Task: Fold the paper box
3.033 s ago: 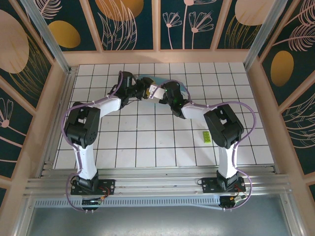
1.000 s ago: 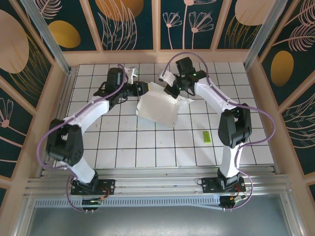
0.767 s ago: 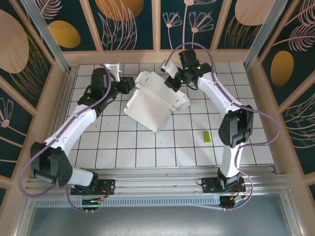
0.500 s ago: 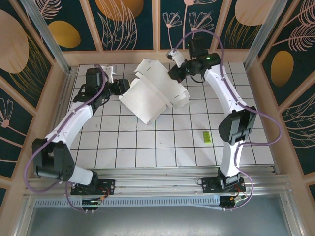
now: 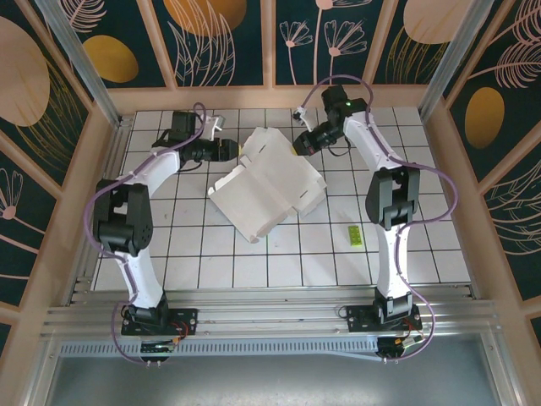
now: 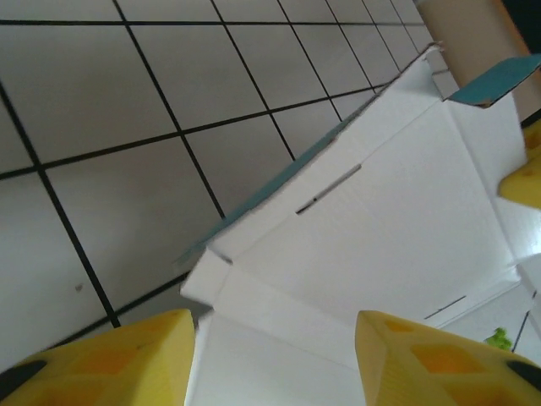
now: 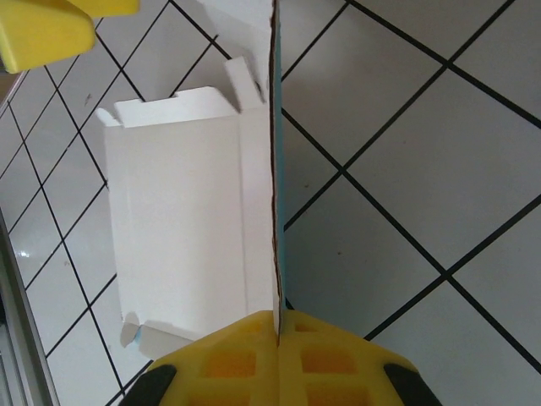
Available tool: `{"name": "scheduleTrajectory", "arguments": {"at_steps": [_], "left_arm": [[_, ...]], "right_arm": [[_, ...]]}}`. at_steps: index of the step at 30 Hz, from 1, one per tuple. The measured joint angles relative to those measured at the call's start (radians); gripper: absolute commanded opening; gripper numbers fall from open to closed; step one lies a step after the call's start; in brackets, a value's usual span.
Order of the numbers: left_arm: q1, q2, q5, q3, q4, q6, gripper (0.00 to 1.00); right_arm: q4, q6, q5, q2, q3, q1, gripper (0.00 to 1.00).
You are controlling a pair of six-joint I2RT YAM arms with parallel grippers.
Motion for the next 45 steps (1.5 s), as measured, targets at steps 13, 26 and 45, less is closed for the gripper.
{"name": "scheduleTrajectory", "arguments": {"at_steps": [13, 26, 45], "left_arm": [[0.000, 0.211, 0.109, 0.066, -0.016, 0.088, 0.52], [0.000, 0.253, 0.173, 0.075, 0.076, 0.062, 0.40], [-0.014, 0.183, 0.071, 0.066, 0.076, 0.110, 0.22]], "right_arm": [[0.013, 0.023, -0.018, 0.035, 0.019, -0.017, 0.01], [0.031, 0.026, -0.024, 0.037, 0.018, -0.016, 0.01], [0.070, 0.050, -0.010, 0.037, -0.030, -0.013, 0.00]]}}
